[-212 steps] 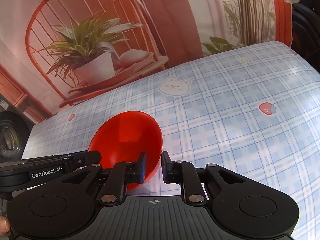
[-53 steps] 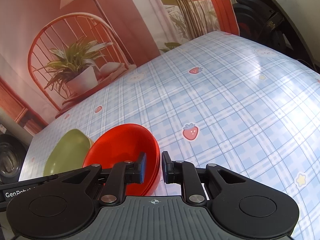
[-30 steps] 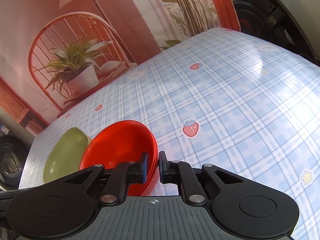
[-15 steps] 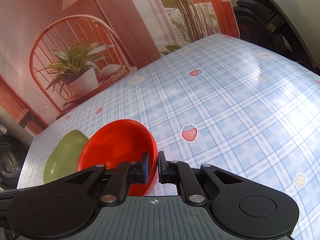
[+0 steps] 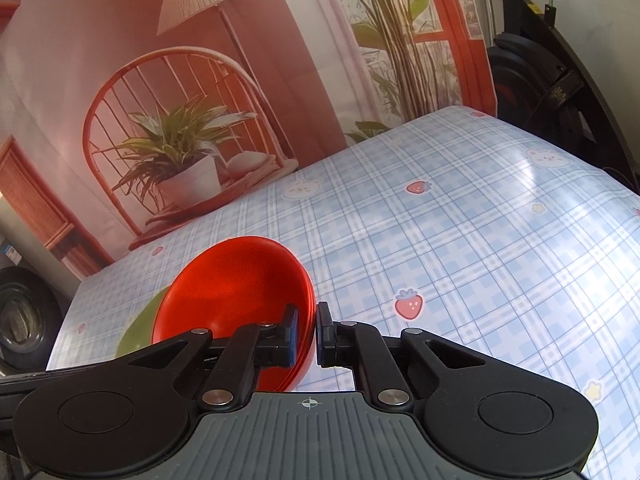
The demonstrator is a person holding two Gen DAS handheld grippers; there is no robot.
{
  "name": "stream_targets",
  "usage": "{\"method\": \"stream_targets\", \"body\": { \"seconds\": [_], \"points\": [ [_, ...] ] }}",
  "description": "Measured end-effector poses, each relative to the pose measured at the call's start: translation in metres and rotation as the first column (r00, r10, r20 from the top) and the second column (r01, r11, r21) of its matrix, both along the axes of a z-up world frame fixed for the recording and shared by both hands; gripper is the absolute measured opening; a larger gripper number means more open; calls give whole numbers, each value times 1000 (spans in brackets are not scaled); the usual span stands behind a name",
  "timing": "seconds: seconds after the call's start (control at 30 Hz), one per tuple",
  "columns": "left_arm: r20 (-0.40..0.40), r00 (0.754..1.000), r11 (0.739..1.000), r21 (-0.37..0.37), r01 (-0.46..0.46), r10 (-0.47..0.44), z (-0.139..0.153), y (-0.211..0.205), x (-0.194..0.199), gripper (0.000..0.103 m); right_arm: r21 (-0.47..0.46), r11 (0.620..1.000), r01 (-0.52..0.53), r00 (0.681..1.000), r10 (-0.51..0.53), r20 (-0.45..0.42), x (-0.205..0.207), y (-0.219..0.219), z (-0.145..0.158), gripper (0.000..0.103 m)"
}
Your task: Organize plates and bowls
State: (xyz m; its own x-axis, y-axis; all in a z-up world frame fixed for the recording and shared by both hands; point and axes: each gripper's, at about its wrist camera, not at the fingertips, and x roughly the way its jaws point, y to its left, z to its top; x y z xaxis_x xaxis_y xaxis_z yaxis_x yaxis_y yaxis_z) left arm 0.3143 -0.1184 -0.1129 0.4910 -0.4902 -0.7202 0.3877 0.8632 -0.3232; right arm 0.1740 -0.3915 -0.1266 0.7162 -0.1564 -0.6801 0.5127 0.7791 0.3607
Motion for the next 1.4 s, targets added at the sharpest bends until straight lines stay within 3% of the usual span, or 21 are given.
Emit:
{"method": "stream_targets", "body": {
  "seconds": [0.17, 0.47, 0.8, 1.13, 1.4],
  "points": [
    [38, 999, 1000, 7, -18, 18, 16, 17, 7, 18, -23, 999, -32, 999, 33, 26, 19, 14, 17, 8],
    [25, 997, 997, -26, -79, 80, 35, 65, 39, 18, -60, 993, -104, 993, 108, 56, 73, 44, 32, 9],
    [-21, 992, 992, 11, -125, 125, 18, 93, 52, 18, -61, 982, -179, 984, 178, -18, 122, 72, 18, 9],
    [-67, 991, 992, 49, -117, 120, -7, 96, 50, 18, -20, 981, -191, 976, 187, -108, 124, 79, -11, 9],
    [-75, 991, 992, 76, -105, 110, -17, 95, 44, 18, -8, 981, -192, 973, 189, -131, 121, 80, -18, 9]
  ]
}}
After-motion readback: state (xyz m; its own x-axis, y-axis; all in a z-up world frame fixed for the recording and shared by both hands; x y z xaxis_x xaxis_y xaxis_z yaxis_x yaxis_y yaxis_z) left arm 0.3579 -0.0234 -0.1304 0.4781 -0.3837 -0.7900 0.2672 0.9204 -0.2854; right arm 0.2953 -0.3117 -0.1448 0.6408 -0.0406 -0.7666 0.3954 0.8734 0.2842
